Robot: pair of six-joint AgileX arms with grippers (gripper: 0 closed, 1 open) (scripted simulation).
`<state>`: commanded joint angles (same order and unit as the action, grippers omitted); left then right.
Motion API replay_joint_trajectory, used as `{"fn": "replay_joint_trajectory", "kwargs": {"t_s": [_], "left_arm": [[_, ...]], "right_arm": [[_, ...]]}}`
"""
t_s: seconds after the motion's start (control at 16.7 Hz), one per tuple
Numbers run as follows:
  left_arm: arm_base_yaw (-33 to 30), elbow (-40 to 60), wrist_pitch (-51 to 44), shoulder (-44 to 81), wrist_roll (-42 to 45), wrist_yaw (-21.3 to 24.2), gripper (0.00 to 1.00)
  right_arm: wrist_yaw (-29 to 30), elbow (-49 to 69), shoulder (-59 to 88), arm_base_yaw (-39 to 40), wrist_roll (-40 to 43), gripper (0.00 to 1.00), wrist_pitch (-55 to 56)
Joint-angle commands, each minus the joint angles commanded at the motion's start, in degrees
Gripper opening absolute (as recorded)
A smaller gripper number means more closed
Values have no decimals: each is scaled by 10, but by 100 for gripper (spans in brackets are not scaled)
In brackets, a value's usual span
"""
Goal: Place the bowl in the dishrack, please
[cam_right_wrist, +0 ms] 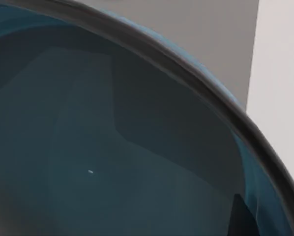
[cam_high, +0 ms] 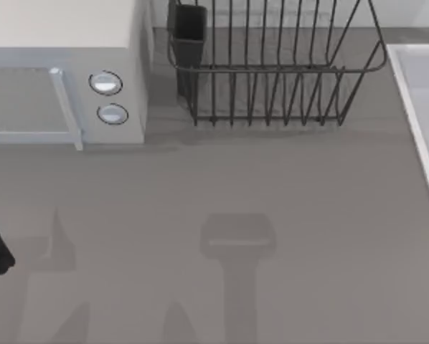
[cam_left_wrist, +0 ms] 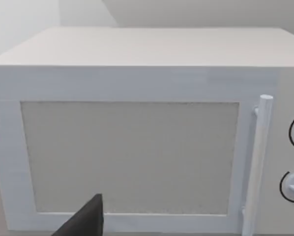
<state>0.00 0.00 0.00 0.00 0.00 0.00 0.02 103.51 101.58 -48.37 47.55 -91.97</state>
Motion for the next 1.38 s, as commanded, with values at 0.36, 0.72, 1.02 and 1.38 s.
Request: {"fn": "replay_joint_trajectory", "kwargs": {"t_s": [0.36, 0.72, 1.02, 1.38], "left_arm": [[0, 0, 0, 0, 0, 0, 100], [0, 0, 0, 0, 0, 0, 100], [0, 0, 0, 0, 0, 0, 100], [0, 0, 0, 0, 0, 0, 100]], "right_arm": [[60, -4, -24, 88, -55, 0, 87], [199, -50, -69, 362, -208, 0, 311], [334, -118, -103, 653, -355, 0, 526], [504, -182, -152, 946, -468, 0, 777]]}}
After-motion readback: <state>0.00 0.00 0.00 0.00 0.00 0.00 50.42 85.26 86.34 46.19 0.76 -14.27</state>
